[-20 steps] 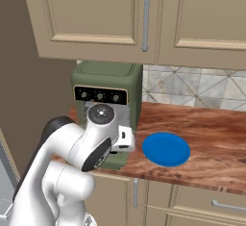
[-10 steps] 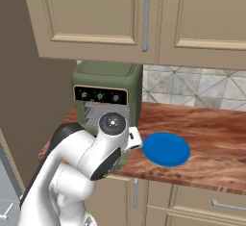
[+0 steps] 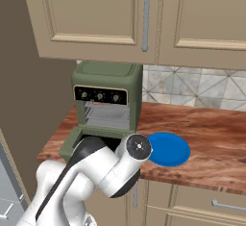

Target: Pull the toaster oven rack outwards. Pick up the baguette from the plate and place it on the toaster oven rack. Close the toaster oven door fully and set the temperature to the lowest setting.

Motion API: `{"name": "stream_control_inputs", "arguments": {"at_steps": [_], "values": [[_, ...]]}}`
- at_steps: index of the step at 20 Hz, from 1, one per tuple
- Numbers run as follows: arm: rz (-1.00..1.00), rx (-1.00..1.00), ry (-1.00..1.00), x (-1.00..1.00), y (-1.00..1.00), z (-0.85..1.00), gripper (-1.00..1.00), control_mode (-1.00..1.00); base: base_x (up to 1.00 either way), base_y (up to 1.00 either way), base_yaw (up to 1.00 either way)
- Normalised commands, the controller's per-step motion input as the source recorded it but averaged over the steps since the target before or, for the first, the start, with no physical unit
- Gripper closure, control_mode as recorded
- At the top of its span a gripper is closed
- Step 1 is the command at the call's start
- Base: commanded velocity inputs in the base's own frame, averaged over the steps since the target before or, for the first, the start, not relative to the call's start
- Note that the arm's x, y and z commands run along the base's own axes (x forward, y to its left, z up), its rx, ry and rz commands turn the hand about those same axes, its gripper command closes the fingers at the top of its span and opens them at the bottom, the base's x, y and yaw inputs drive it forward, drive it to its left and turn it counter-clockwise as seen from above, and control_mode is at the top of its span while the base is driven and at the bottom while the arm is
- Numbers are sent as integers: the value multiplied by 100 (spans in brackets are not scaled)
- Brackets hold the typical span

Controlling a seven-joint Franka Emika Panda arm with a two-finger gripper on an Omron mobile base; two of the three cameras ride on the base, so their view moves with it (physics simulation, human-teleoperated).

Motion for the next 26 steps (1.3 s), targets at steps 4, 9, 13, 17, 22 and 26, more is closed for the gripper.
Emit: {"name": "stream_control_inputs", "arguments": {"at_steps": [4,9,13,17,22,26], "values": [[25,0,-6,5,0,-26,-100,-100,0,0,0],[24,0,-5,9,-2,-18,-100,-100,0,0,0],[17,0,-8,0,-8,-6,-100,-100,0,0,0],[8,4,-6,3,0,-1,-100,-100,0,0,0],[1,6,-7,5,0,0,-100,-100,0,0,0],[0,6,-3,2,0,-10,-100,-100,0,0,0]]}}
